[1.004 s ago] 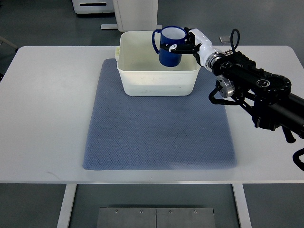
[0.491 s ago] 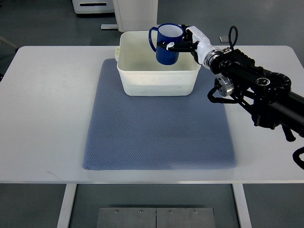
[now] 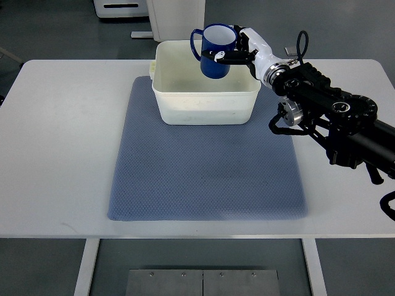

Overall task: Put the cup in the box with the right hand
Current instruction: 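Open the right hand, release the mug, and withdraw the hand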

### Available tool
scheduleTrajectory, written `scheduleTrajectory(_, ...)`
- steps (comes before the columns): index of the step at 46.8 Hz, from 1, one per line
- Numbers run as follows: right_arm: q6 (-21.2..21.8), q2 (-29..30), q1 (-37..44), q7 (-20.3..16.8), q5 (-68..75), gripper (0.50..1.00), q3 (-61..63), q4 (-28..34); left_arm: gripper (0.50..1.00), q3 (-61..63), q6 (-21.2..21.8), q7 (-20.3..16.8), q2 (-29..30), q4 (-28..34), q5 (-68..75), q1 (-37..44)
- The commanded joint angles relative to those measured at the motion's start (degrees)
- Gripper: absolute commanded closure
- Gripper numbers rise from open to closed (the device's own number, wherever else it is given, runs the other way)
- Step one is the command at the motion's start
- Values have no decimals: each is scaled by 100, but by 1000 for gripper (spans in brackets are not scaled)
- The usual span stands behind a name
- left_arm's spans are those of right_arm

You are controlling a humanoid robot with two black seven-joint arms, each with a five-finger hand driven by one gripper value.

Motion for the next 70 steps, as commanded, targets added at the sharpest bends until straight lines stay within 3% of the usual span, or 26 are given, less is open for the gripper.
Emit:
scheduleTrajectory(1,1,-1,7,3,-2,570,0,7,500,-7,0,-2,0,0,1,0)
scheduleTrajectory(5,9,-1,7,12,7,519,0,7,500,-7,0,-2,0,0,1,0)
scheduleTrajectory(10,18,-1,7,12,7,507,0,7,500,2,0,7,0,0,1,0)
scheduleTrajectory(35,71,-396,139,12,33,502,272,16,500,2,0,7,0,0,1,0)
scheduleTrajectory(45,211,-634,-45,-128,69,502,1009,-2,500,2,0,7,0,0,1,0)
scheduleTrajectory(60,255,-678,-748,-717,174,500,2697,-20,500,2,0,-2,0,0,1,0)
scheduleTrajectory(70,247,-722,-1021,-612,218,500,2988,-20,500,-7,0,-2,0,0,1,0)
